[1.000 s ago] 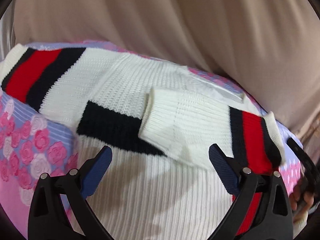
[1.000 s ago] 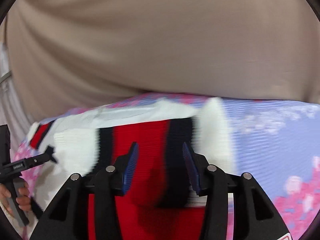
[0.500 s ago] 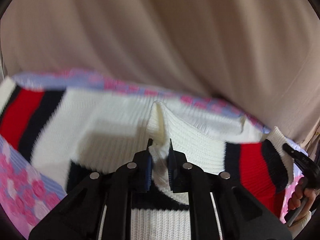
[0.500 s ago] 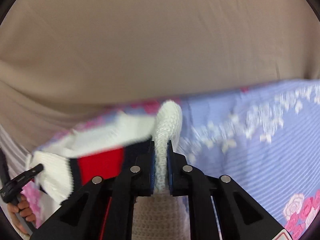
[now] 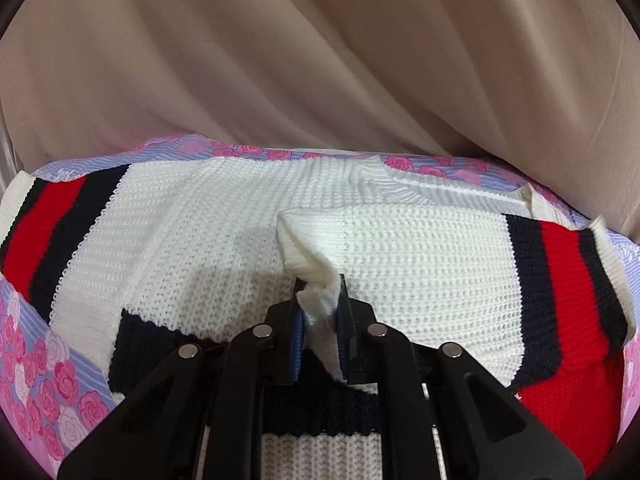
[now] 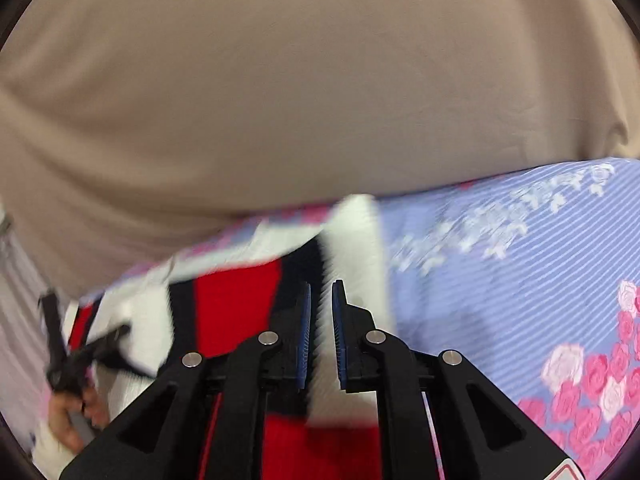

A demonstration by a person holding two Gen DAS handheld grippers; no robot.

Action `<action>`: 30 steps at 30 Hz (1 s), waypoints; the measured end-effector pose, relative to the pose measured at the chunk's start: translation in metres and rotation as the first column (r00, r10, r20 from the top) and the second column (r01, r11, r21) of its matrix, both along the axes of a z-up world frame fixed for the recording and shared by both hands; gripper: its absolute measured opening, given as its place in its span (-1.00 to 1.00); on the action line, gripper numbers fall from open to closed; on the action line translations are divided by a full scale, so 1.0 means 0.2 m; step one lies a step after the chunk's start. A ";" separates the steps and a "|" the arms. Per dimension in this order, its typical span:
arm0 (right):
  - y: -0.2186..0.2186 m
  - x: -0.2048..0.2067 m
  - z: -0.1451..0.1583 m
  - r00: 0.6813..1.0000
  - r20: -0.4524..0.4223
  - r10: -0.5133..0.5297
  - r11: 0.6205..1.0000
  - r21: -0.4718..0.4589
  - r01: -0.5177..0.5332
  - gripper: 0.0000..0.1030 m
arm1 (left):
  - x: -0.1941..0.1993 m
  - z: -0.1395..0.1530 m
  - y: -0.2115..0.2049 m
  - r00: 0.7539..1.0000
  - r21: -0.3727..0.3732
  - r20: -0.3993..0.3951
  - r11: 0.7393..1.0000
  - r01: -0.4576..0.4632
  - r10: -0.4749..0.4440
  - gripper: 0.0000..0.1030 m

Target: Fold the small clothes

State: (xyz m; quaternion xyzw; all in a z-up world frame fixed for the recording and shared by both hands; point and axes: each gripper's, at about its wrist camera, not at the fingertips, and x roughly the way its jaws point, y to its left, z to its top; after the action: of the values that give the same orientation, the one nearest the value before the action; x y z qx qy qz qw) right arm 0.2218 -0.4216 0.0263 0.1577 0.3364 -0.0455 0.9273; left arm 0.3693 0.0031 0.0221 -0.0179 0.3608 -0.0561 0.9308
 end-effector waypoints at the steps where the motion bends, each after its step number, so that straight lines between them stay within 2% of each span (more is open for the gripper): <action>1: 0.01 0.01 -0.07 0.998 -0.064 0.003 0.999 -0.044 -0.005 -0.89 | 0.01 0.00 0.00 1.000 0.004 0.001 1.000 0.000 0.000 -0.74; 2: -0.02 0.04 -0.13 0.990 -0.136 -0.031 0.995 -0.096 0.018 -0.95 | 0.01 0.00 0.00 1.000 0.009 -0.001 1.000 0.000 0.000 -0.74; 3: -0.06 0.05 -0.17 0.988 -0.148 -0.045 0.995 -0.090 0.032 -1.00 | 0.01 0.00 -0.01 1.000 0.007 -0.004 1.000 0.002 -0.002 -0.72; 5: -0.13 -0.01 -0.14 0.991 -0.108 -0.072 0.996 0.047 0.078 -1.00 | -0.01 0.02 0.02 1.000 -0.004 -0.017 1.000 0.006 -0.006 -0.71; 6: -0.13 -0.04 -0.09 0.992 -0.086 -0.094 0.992 0.076 0.101 -1.00 | -0.01 0.04 0.04 1.000 -0.006 -0.021 1.000 0.009 -0.009 -0.71; 8: -0.05 -0.08 -0.01 0.997 -0.044 -0.062 0.998 0.002 0.062 -1.00 | 0.01 0.03 0.03 1.000 -0.003 -0.023 1.000 0.008 -0.008 -0.70; 9: 0.00 -0.06 -0.03 0.997 -0.060 -0.050 0.996 -0.073 0.046 -1.00 | 0.01 0.02 0.03 1.000 -0.005 -0.022 1.000 0.002 -0.002 -0.69; 11: 0.01 0.01 -0.13 0.984 -0.160 -0.080 0.981 -0.189 0.049 -1.00 | 0.02 0.01 0.03 1.000 -0.015 -0.019 1.000 -0.010 0.010 -0.68; 12: 0.02 0.03 -0.13 0.987 -0.134 -0.087 0.976 -0.208 0.058 -1.00 | 0.01 0.02 0.03 1.000 -0.033 -0.024 0.999 -0.011 0.010 -0.65; 14: 0.06 -0.01 -0.07 0.985 -0.132 -0.111 0.973 -0.218 0.080 -1.00 | -0.02 0.05 0.11 0.999 -0.105 -0.046 0.994 -0.011 0.006 -0.52; 16: 0.14 -0.08 0.00 0.991 -0.107 -0.084 0.982 -0.178 0.064 -0.70 | -0.08 0.12 0.26 0.999 -0.169 -0.030 0.985 -0.030 0.025 -0.31; 17: 0.17 -0.13 0.02 0.992 -0.104 -0.067 0.985 -0.163 0.049 -0.69 | -0.10 0.15 0.34 0.999 -0.181 -0.013 0.982 -0.053 0.052 -0.20; 19: 0.24 -0.18 0.00 0.994 -0.110 -0.030 0.990 -0.138 0.014 -0.59 | -0.15 0.22 0.57 0.989 -0.183 0.032 0.974 -0.137 0.146 0.28; 21: 0.31 -0.25 -0.06 0.991 -0.134 0.004 0.993 -0.114 -0.019 -0.55 | -0.15 0.27 0.83 0.961 -0.151 0.066 0.954 -0.258 0.270 0.36; 23: 0.34 -0.29 -0.15 0.988 -0.151 0.024 0.995 -0.093 -0.039 -0.53 | -0.10 0.26 1.10 0.926 -0.127 0.044 0.922 -0.367 0.375 0.44; 25: 0.38 -0.32 -0.20 0.987 -0.158 0.025 0.994 -0.105 -0.042 -0.45 | -0.05 0.22 1.35 0.884 -0.122 0.008 0.878 -0.463 0.467 0.44; 27: 0.39 -0.32 -0.20 0.989 -0.145 0.020 0.991 -0.131 -0.039 -0.37 | 0.01 0.17 1.60 0.829 -0.133 -0.045 0.819 -0.558 0.557 0.43; 28: 0.40 -0.31 -0.20 0.989 -0.145 0.023 0.990 -0.132 -0.042 -0.23 | 0.03 0.14 1.71 0.804 -0.162 -0.069 0.788 -0.594 0.591 0.44; 30: 0.40 -0.31 -0.21 0.987 -0.156 0.025 0.991 -0.126 -0.045 -0.21 | 0.05 0.08 1.88 0.767 -0.216 -0.119 0.738 -0.640 0.630 0.43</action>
State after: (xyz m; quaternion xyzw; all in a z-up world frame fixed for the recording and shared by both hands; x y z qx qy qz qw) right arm 0.1603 -0.3423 -0.0167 0.0873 0.4062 -0.0632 0.9074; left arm 0.3797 0.3795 0.0380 -0.2549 0.3408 0.2209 0.8775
